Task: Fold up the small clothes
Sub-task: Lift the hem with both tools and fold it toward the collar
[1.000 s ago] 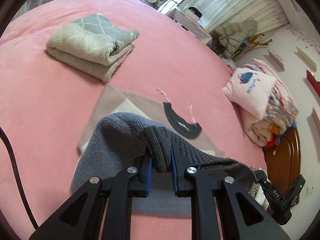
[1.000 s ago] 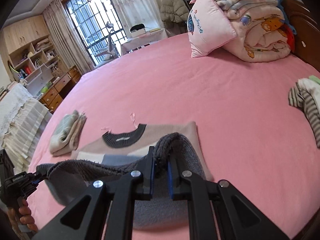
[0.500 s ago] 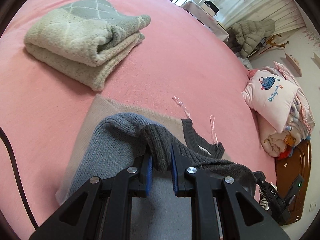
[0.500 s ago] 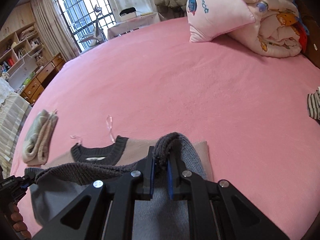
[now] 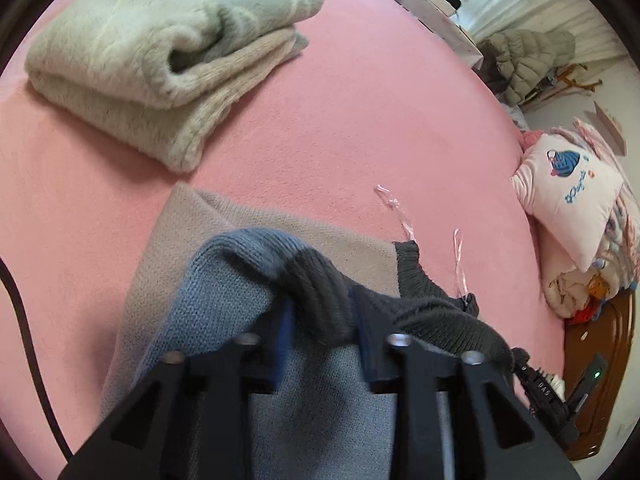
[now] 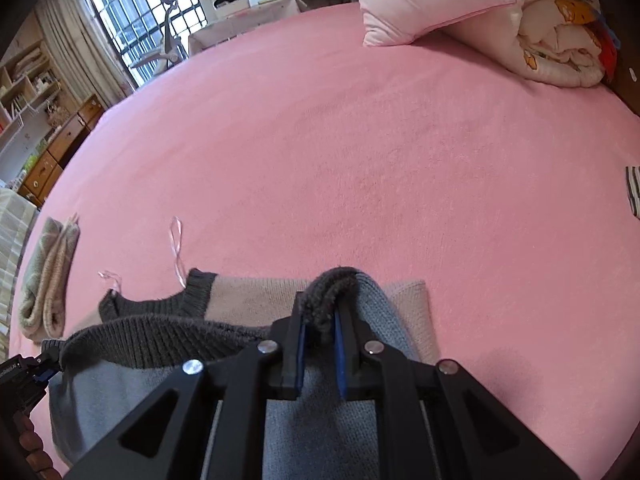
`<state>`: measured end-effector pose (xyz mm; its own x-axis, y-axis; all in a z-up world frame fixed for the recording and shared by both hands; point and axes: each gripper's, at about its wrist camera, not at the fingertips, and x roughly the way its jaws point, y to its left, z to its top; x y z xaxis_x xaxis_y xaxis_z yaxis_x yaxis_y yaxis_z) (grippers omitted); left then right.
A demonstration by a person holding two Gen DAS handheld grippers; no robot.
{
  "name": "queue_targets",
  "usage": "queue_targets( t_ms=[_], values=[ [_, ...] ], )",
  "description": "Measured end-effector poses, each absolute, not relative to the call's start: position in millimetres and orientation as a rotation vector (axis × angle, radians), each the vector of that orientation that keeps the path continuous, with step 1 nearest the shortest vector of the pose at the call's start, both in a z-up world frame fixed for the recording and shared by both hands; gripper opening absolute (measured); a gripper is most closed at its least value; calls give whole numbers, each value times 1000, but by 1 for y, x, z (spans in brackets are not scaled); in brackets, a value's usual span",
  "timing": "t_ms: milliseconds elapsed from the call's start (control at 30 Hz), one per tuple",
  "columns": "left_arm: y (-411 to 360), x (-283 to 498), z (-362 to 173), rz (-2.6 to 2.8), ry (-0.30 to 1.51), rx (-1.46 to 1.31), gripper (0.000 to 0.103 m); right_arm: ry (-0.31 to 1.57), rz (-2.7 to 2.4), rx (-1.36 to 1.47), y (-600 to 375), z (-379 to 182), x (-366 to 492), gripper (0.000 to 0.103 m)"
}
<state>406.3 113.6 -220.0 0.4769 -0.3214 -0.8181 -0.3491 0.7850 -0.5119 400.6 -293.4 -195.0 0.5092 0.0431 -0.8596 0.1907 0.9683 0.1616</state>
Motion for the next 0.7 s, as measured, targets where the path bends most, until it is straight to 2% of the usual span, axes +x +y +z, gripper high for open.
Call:
queue_targets(
  t_ms=[67,133,167,367,533,600,667,700],
  values=[
    [119,404,-217,7,1086,-727,51,1023,-93,247,-294,-190,399,34],
    [124,402,-209,5,1066,-723,58,988,-88,263,-296,-178,394,49],
    [126,400,-205,3,1057,-721,60,967,-81,275,-297,-172,391,53],
    [136,385,-178,9,1007,-696,60,851,-35,272,-291,-133,368,53],
    [125,370,-156,-15,970,-666,60,847,52,179,-255,-116,357,53],
    [107,368,-153,-49,983,-615,60,853,98,145,-237,-116,352,48],
    [83,369,-153,-67,993,-532,60,884,157,106,-213,-122,351,36],
    [73,370,-155,-71,995,-493,60,895,180,96,-204,-125,351,34]
  ],
)
